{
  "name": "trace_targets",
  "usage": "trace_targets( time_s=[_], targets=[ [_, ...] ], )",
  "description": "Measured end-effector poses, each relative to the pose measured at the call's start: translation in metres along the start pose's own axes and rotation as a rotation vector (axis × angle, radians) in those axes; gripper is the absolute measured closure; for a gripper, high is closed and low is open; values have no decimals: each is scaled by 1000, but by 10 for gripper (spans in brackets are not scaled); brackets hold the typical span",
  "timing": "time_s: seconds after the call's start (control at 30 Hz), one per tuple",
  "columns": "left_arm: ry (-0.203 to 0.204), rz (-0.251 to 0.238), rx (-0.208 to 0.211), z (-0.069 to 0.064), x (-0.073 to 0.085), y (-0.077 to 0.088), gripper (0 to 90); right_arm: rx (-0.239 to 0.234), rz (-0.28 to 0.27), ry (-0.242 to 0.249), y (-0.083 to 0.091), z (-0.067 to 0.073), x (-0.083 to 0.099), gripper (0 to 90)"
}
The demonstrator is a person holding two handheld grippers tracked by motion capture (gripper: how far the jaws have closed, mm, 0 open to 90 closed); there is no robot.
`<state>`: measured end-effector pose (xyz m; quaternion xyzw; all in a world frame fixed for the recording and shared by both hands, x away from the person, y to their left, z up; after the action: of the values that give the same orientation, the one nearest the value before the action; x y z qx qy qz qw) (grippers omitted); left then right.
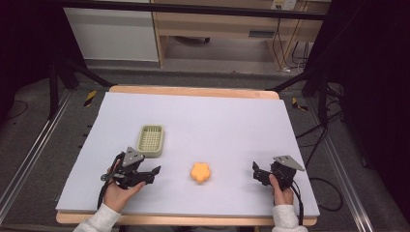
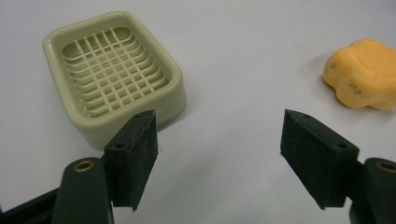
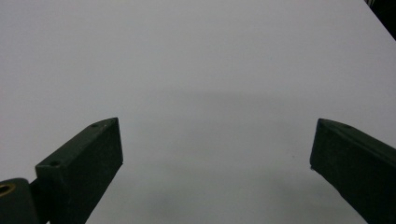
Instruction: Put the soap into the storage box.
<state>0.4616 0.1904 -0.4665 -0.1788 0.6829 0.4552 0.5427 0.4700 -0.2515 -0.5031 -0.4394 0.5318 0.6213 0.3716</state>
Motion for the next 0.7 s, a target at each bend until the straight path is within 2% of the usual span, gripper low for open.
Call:
trace_targets(
  time_s=[0.37, 0.7],
  targets=[
    [-24, -4, 18, -4, -16, -5, 273, 2, 0, -3, 0, 0, 0, 30],
    [-50, 7, 64, -23, -28, -17, 267, 1, 2, -1, 0, 0, 0, 30]
  ],
)
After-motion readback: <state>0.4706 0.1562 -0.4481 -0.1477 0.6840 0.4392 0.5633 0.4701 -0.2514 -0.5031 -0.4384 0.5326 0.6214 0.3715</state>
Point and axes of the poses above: each handheld gripper's, and its own axes: y roughly backward along the jaws, x roughly out of its underside, z roughly to its left, the point moved 3 cm from there along -y, roughly forward along the jaws, and after that the axes turned 12 degrees about -z, right-handed, at the moved point
